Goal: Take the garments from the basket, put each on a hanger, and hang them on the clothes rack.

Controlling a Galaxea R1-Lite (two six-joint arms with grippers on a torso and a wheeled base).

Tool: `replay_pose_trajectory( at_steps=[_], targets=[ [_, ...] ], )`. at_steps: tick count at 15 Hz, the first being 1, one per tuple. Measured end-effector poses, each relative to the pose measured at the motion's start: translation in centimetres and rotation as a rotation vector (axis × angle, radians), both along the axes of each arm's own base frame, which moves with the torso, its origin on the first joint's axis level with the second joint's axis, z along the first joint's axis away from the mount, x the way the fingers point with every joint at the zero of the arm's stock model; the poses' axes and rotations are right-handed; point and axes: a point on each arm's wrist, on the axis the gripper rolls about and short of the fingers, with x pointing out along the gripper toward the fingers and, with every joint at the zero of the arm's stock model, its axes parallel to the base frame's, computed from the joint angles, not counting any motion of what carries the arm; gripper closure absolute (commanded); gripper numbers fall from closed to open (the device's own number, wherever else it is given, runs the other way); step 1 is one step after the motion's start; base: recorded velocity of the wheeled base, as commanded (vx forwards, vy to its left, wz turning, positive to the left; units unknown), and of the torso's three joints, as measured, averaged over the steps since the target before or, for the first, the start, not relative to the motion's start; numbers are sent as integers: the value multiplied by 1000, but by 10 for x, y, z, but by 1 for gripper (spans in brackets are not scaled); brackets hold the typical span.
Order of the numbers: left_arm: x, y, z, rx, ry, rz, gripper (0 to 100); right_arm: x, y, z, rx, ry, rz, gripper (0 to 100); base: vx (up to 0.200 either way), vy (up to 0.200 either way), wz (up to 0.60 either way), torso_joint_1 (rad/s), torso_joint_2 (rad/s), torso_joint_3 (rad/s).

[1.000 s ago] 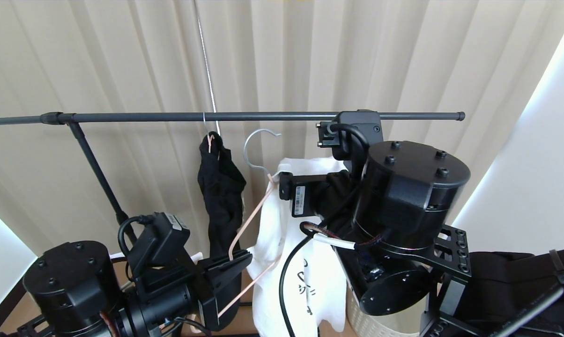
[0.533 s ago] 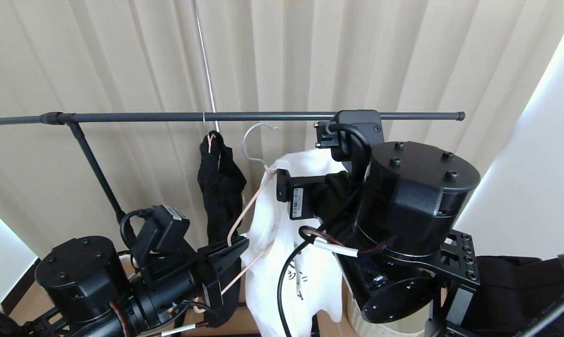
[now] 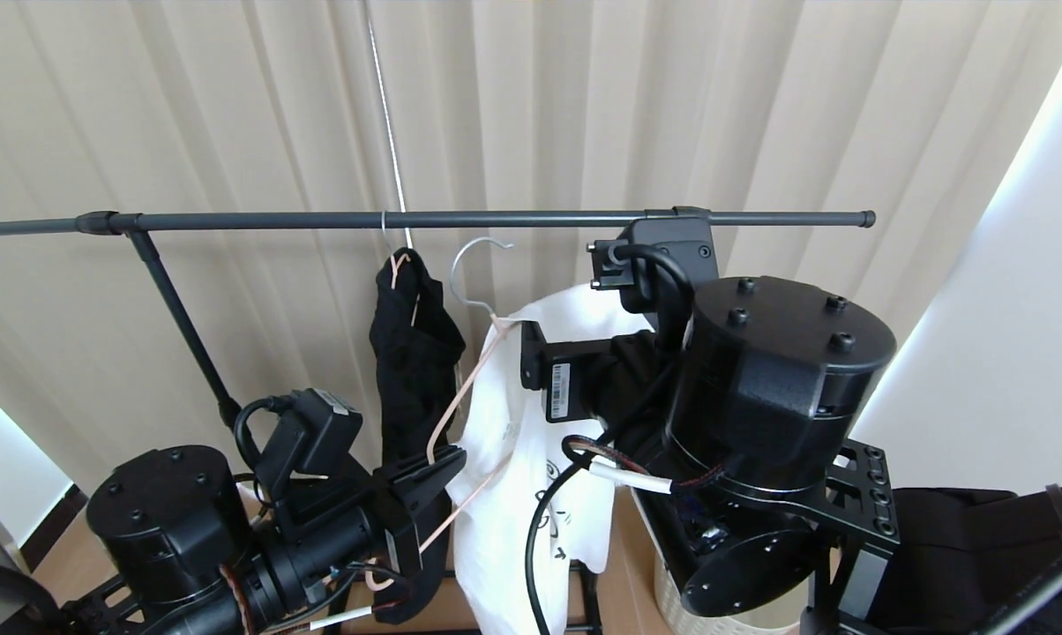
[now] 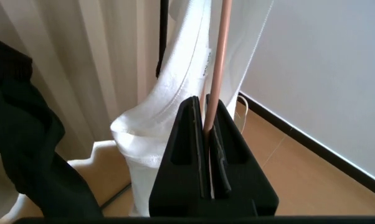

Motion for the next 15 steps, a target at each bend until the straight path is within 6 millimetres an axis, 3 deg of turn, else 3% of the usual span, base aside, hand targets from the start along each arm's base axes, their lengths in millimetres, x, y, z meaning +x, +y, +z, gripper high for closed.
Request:
replay_pose_trajectory(
  at_steps=[12, 15],
  targets=[
    [2, 4, -2, -21, 34, 4, 100, -12, -2, -20, -109, 34, 91, 0, 0, 0, 0, 0, 0, 0],
    [6, 14, -1, -32, 37, -33, 100, -6, -23, -18, -173, 31, 201, 0, 0, 0, 0, 0, 0, 0]
  ],
)
